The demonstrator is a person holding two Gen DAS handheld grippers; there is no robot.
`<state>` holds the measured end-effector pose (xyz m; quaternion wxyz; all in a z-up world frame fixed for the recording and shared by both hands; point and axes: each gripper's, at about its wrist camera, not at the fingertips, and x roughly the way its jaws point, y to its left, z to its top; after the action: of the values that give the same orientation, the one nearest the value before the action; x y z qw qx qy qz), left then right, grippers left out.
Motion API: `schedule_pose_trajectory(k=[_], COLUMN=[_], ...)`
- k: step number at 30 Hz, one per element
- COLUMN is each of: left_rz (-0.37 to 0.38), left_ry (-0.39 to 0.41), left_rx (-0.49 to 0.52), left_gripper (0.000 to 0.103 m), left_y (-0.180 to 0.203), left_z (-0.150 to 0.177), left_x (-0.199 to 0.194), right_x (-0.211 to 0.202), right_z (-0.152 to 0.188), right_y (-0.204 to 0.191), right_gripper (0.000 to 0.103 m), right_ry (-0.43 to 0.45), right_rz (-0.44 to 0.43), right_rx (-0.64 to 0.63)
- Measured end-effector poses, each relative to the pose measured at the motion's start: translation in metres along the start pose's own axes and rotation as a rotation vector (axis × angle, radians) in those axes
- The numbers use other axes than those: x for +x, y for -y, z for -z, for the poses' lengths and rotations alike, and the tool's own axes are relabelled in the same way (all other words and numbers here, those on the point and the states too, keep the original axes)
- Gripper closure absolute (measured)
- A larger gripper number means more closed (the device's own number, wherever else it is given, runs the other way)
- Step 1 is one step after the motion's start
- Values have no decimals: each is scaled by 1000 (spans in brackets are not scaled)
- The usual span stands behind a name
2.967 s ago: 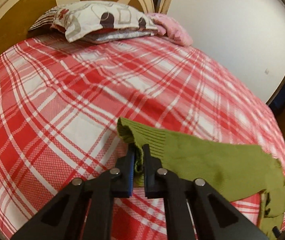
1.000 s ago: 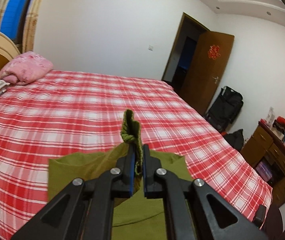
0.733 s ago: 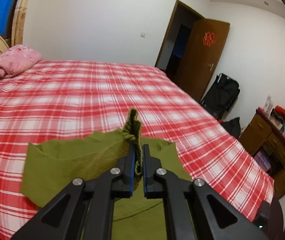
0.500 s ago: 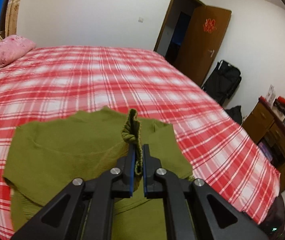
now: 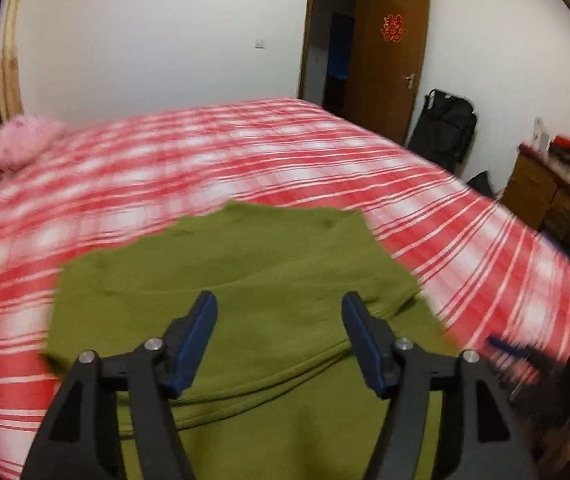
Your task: Fold small clothes
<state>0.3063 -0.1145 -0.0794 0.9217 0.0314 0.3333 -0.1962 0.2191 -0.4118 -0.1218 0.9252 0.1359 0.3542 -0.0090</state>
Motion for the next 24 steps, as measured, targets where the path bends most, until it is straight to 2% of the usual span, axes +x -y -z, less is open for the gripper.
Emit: schedule_pose_trajectory(k=[4,7,9,11,12,14,15,16,19,22,24], left_rz=[-208,-337,-365,-386,-385,-379,-379,-370,-386,-414,-454], left_ry=[-45,-85,-112,-134,-139,-157,-159,-164,-175,-184,-200], left_rx=[12,-51,-142,-190,-203,-202,-197,-188,-173,-225,-292], left_gripper=[35,35,35,35,35,35,35,35,31,22,23], left_y=[-67,-115,-149,-167,-171,-172,-169,-168,-169,-184,-198], left_z=[27,44,55,61,64,68,69,70,68,73,78], left_x=[-8,-5,-2,4,8,15,17,21,30,26,23], right_x=[5,16,34,57,74,95,106,109,98,73,72], right_z=[-15,-34,-42,-47,-49,-49,-49,-51,-56,-62,-62], right_y=[-12,-35,-46,-58,-64,-69,-71,-71,-77,-89,-87], right_gripper=[37,37,38,46,54,59,67,82,96,96,96], right_ry=[-43,-67,-117,-157,-192,-231,-254,-245,-188,-112,-122], right_rz=[-59,-112,-164,-157,-157,-152,-147,-134,-115,-54,-17], right_rx=[-11,-46,-40,-46,-46,-28,-20,-17,-49,-145,-163])
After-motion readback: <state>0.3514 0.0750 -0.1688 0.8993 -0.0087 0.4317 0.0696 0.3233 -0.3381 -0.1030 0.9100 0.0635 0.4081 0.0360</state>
